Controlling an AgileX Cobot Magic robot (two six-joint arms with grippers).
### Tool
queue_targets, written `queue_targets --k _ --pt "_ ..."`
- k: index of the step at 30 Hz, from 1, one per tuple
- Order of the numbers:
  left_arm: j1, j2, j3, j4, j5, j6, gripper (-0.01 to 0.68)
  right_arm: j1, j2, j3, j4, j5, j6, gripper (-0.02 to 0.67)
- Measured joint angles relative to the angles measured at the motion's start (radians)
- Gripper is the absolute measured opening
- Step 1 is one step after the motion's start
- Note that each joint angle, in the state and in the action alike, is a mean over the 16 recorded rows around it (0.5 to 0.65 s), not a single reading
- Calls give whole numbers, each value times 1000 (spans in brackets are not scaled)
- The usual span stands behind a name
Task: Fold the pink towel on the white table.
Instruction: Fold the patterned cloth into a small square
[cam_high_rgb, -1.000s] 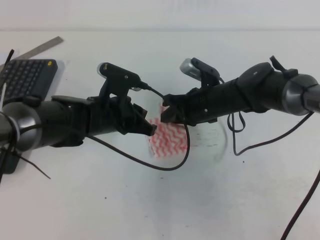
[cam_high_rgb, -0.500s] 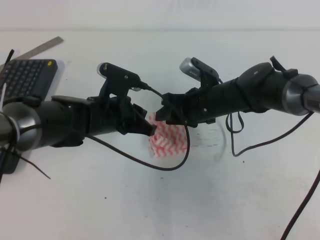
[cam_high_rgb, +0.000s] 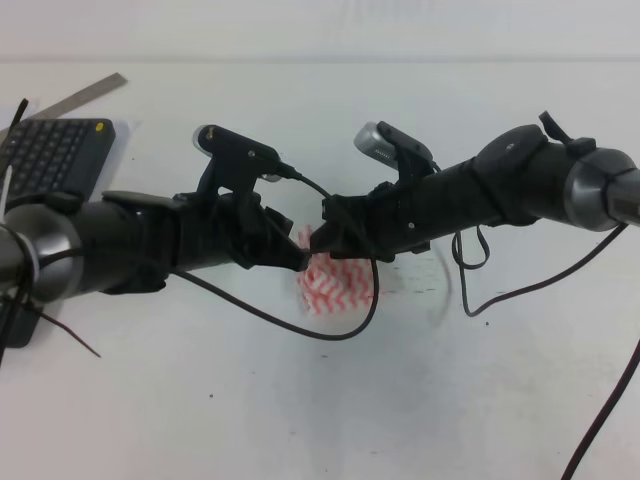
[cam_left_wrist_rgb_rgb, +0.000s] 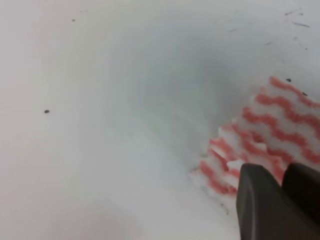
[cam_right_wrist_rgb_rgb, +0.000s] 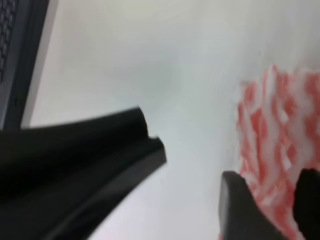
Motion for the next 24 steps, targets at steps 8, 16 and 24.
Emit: queue_targets --k 8,16,24 --pt "15 1 0 -17 8 0 9 0 10 0 -41 46 0 11" --pt "20 1 -1 -35 26 2 9 0 35 0 -69 96 0 6" --pt "20 0 -2 -40 80 4 9 0 48 -2 -82 130 0 2"
